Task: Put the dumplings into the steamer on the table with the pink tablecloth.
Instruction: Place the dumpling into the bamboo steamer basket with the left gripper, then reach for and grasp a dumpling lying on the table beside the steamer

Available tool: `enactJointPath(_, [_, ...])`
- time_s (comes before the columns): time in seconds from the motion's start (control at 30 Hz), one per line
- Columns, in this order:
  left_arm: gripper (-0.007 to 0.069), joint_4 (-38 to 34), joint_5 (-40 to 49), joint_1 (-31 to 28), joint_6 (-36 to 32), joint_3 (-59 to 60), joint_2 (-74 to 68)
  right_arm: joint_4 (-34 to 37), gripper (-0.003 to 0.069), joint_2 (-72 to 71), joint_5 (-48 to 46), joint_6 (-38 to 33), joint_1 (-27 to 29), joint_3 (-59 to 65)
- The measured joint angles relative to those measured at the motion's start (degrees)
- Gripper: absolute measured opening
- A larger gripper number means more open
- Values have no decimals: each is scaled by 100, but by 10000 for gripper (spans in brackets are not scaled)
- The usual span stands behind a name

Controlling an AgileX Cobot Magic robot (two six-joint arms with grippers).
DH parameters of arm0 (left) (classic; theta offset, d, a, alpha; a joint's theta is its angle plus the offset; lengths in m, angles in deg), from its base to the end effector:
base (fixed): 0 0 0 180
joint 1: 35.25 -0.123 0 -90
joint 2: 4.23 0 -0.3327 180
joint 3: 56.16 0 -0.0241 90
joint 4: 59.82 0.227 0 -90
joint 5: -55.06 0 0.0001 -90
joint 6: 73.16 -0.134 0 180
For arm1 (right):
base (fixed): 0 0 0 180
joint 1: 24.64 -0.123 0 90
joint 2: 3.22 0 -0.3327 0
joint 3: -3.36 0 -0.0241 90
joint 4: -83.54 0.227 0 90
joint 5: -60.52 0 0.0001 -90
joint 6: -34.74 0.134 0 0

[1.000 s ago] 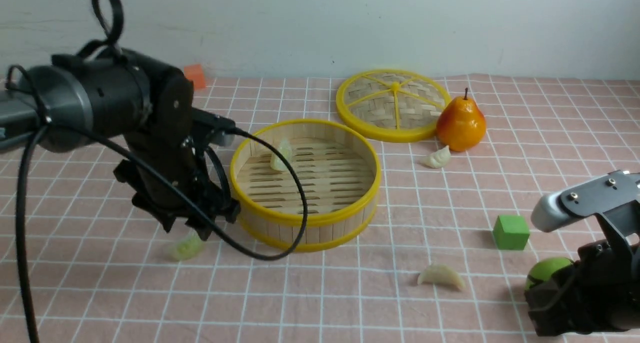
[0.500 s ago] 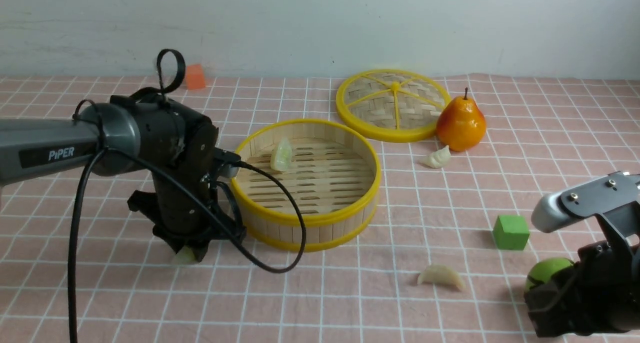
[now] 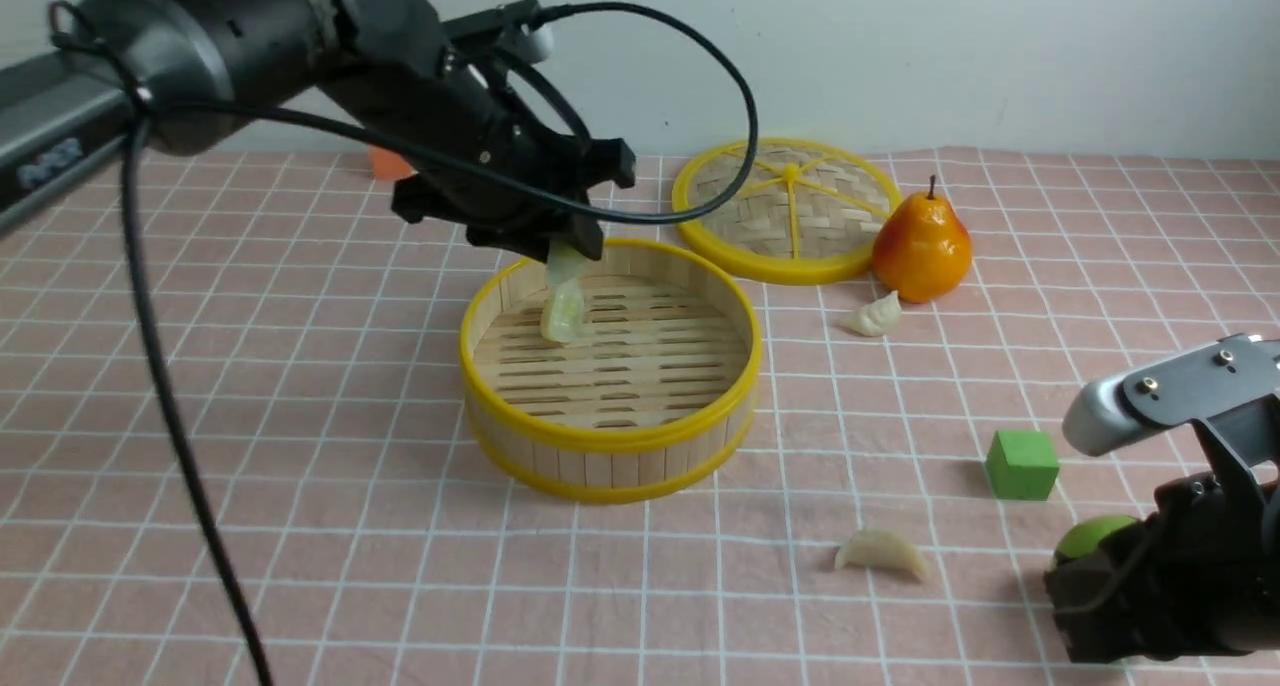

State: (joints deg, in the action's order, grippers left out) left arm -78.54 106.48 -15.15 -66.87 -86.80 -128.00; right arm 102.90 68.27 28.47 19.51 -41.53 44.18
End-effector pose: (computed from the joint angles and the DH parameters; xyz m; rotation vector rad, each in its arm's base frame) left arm 0.4494 -0.2003 0.3076 0.1505 2.5491 -0.5872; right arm 0.1779 0.0787 0.2694 -0.4128 2.4738 0.3529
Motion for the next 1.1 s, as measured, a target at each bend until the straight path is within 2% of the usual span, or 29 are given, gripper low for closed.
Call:
enactJointPath(0.27, [204,307,-206,262,25,-1195,-1397,2,71,0,4,0,0,0])
enactJointPath(0.37, [208,546,-509,319,317,-1370,-1794,2,76,0,4,0,0,0])
enactJointPath(0.43, [249,581,-557,312,477,-1383,-1902,2,78,0,4,0,0,0])
enactJointPath(0.5, [323,594,-545,309,621,-1383,-1962,-19,79,0,4,0,0,0])
enactJointPath(0.53, [323,594,-545,309,621,-1383,-1968,-19,78,0,4,0,0,0])
enactJointPath(0.6, [424,614,-407,309,845,-1423,-1953,-40,80,0,4,-2,0,0])
enactJointPath(0.67, [459,703,-175,309,944,-1532,-1864,-40,80,0,-8,-9,0,0])
enactJointPath(0.77, [461,864,196,309,926,-1725,-1669,-40,80,0,-83,-17,0,0])
enactJointPath(0.93, [295,1312,1633,309,366,-2361,-515,21,86,20,-500,-317,0,-7])
enactJointPath(1.0, [208,1425,1871,309,151,-2413,-3,97,99,115,-698,-447,0,-94])
enactJointPath(1.03, [189,1451,1905,309,124,-2413,121,109,102,129,-714,-465,0,-109])
enactJointPath(1.07, [125,1529,1974,309,94,-2371,561,170,124,261,-827,-599,0,-234])
enactJointPath(1.1, [91,1557,1989,309,95,-2307,823,212,140,361,-876,-688,-9,-316])
